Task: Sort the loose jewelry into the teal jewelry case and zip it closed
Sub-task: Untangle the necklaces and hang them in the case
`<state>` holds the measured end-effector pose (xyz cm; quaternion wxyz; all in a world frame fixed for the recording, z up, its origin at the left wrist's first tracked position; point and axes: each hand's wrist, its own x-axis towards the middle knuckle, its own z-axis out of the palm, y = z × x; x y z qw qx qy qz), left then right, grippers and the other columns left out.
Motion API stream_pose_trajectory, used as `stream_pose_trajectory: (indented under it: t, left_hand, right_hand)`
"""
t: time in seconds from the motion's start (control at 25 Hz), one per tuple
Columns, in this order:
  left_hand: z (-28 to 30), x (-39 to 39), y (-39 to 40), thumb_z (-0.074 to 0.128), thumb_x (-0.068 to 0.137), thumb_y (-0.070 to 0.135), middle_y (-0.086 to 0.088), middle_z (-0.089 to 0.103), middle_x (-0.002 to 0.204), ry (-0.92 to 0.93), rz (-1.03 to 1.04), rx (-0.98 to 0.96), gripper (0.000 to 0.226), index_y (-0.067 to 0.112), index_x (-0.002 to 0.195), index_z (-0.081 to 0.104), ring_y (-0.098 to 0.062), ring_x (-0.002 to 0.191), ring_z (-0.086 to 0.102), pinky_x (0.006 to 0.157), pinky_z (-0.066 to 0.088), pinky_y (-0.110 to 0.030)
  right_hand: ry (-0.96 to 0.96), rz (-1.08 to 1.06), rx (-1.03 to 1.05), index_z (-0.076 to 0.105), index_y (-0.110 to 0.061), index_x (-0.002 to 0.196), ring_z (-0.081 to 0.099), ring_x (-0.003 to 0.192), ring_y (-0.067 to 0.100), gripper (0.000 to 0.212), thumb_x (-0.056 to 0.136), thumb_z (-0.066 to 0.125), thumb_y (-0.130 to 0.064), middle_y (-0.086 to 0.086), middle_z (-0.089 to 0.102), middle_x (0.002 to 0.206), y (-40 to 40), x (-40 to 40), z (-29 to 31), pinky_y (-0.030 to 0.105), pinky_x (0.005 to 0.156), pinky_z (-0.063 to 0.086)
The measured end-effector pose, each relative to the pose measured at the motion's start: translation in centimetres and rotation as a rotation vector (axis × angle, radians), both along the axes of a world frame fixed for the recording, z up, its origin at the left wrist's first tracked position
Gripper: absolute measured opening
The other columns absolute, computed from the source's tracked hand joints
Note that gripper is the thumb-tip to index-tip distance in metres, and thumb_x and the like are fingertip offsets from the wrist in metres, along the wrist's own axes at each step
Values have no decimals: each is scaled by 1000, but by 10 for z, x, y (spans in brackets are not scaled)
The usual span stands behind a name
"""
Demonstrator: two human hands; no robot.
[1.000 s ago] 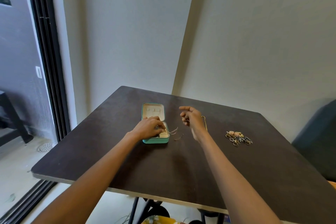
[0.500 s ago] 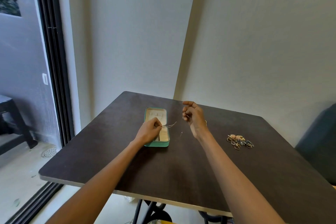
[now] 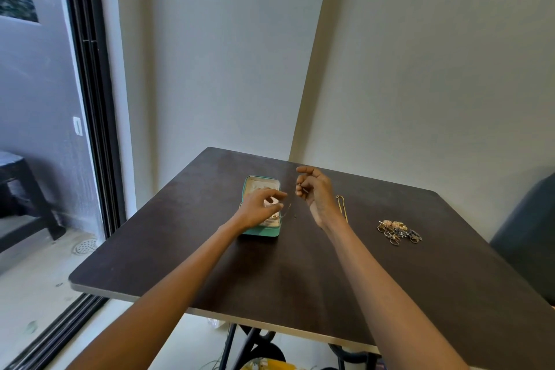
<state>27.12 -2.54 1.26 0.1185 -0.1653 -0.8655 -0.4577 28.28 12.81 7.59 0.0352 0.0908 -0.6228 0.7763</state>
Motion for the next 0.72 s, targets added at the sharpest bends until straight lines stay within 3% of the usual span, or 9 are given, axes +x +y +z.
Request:
stream_pose_trajectory:
  t: [0.12,0.4,0.48,0.56,0.72]
  left_hand:
    - [2,-1,3,64,87,20,3,66,101,-37,-35,-49,26,17,113,66,-6,85,56,87,49,-29]
    - [2,0,8,68,84,24,1,65,96,-25,-7,-117,23,14,105,69,-3,74,52,79,48,-24]
    - [3,-1,9,68,84,21,-3,69,97,-6,19,-93,18,12,99,72,-3,73,54,77,49,-23]
    - [6,-1,9,68,84,18,-4,71,94,15,43,-21,15,9,94,74,-3,69,56,69,48,-14]
    - [17,-2,6,66,86,17,5,67,86,34,61,19,16,7,95,74,-2,65,56,60,44,-7]
  right_hand:
    - [4,-6,-9,59,-7,87,45,54,12,36,79,32,16,4,49,63,0,-1,0,22,52,39]
    - [13,13,-9,59,-7,88,46,55,13,35,80,32,15,4,50,63,1,-1,2,21,52,41]
    - [16,14,-5,59,-7,88,46,55,13,35,80,33,15,4,50,63,1,0,3,21,51,42]
    - [12,6,0,59,-7,87,46,54,12,36,80,32,15,4,50,63,3,0,2,22,52,41]
    - [-6,-31,57,60,-8,86,46,55,12,37,80,31,15,4,50,64,8,0,-5,22,52,40]
